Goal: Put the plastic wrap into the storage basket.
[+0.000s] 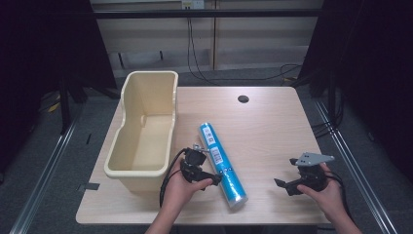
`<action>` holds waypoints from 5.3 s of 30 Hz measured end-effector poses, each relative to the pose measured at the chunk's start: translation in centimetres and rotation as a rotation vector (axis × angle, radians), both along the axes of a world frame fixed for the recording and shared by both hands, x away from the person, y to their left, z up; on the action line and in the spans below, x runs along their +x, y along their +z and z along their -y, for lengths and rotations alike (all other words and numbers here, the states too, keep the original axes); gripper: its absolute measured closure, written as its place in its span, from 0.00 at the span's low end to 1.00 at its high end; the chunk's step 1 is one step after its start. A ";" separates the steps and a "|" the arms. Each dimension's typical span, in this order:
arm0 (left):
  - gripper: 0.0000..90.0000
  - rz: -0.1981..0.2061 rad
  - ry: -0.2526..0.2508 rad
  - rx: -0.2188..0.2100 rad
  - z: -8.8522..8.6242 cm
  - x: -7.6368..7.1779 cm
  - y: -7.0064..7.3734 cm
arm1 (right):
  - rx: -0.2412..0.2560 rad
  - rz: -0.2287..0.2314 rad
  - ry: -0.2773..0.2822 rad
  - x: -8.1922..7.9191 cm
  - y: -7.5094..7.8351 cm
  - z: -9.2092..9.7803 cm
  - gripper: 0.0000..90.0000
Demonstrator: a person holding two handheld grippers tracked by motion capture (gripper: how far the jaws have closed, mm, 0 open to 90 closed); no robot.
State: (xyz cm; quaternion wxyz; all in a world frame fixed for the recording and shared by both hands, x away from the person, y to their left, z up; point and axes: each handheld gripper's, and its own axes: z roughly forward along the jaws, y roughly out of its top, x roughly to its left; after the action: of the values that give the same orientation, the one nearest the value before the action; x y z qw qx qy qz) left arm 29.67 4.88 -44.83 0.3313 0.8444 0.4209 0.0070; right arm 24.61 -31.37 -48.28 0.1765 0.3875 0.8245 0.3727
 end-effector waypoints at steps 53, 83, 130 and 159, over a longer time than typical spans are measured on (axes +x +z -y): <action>0.00 -0.232 0.206 0.125 5.9 5.5 -1.3 | 0.050 0.022 -0.084 -0.2 0.9 1.6 0.03; 0.18 -0.271 0.147 0.329 4.0 7.1 -1.3 | 0.075 0.041 -0.130 -0.2 1.1 2.4 0.03; 0.36 -0.403 0.226 0.348 3.8 7.6 2.6 | 0.095 0.057 -0.141 -0.3 1.4 2.9 0.03; 0.36 -0.417 0.197 0.284 2.9 8.3 10.8 | 0.112 0.080 -0.141 -0.4 1.8 3.0 0.03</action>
State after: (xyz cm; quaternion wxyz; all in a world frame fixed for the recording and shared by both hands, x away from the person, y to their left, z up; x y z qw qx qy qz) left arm 38.01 1.96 -34.06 0.1135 0.8205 0.5551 -0.0756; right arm 24.22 -34.35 -46.47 0.2134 0.4388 0.7652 0.4201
